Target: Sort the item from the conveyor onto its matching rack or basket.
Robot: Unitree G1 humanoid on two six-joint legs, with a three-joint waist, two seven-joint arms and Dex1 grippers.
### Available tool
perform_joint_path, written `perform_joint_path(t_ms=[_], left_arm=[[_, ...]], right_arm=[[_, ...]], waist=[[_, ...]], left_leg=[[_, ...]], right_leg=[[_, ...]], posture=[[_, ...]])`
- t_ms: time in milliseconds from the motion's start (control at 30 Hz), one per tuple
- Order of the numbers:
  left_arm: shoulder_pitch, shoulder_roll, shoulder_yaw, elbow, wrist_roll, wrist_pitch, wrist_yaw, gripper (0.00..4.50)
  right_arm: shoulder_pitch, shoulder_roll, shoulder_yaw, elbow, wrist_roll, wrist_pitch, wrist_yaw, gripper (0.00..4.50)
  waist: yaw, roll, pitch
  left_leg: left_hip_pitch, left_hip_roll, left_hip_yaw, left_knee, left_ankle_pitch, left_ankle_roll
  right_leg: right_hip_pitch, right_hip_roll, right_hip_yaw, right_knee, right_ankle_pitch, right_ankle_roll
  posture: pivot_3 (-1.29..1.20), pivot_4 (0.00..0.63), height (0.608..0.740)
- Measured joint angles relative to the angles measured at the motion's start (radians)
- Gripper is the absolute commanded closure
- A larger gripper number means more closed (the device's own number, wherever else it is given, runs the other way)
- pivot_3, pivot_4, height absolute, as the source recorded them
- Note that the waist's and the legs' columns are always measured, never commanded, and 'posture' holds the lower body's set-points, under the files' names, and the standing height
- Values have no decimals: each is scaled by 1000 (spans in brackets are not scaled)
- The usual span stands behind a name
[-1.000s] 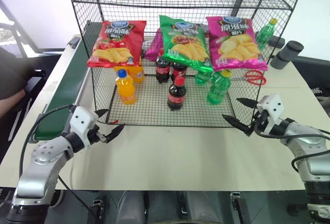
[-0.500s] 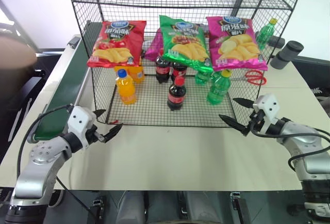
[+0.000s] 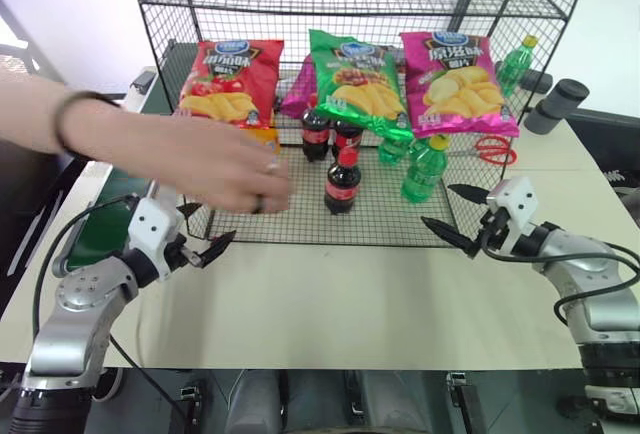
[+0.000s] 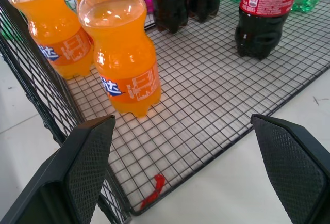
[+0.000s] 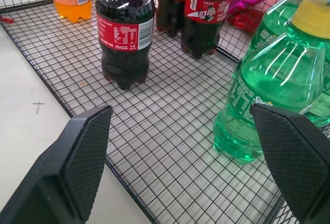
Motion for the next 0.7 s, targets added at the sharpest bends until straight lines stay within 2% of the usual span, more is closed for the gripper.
perform_joint_path(t_ms=[700], left_arm=[[-5, -6, -25, 18, 29, -27, -8, 0]], right_arm=[[14, 10, 17, -8, -14, 0, -8, 71]], waist=[[0, 0, 0]], left_leg=[[0, 0, 0, 0, 0, 0]], right_leg=[[0, 0, 0, 0, 0, 0]], posture=[[0, 150, 734]])
